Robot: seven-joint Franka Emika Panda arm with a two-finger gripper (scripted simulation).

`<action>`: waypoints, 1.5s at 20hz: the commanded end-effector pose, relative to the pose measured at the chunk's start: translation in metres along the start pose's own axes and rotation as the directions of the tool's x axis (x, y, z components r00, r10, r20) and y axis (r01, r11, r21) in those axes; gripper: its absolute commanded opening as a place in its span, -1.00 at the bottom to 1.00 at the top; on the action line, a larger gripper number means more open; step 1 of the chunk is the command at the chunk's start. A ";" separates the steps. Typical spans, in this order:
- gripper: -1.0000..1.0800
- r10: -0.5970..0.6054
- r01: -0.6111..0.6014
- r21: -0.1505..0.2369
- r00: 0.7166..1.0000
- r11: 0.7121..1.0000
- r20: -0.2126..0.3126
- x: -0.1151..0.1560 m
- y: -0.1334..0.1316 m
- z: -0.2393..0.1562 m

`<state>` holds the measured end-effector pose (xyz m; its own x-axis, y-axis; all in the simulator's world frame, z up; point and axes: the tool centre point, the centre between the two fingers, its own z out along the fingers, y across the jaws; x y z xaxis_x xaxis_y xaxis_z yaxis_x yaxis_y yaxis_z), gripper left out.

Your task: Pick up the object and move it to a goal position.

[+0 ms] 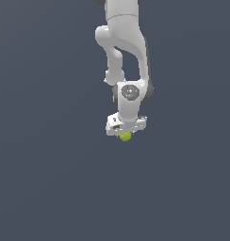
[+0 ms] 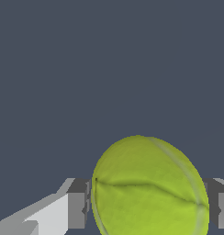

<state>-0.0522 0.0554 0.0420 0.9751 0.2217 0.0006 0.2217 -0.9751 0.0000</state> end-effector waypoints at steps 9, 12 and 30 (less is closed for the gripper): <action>-1.00 0.000 0.000 0.000 1.000 1.000 0.000 -0.012 0.001 -0.014; -1.00 0.000 0.000 0.000 1.000 1.000 0.000 -0.022 0.001 -0.024; -1.00 -0.001 0.001 0.000 1.000 1.000 0.001 -0.072 0.004 -0.082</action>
<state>-0.1200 0.0357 0.1221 0.9750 0.2221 -0.0007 0.2221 -0.9750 0.0002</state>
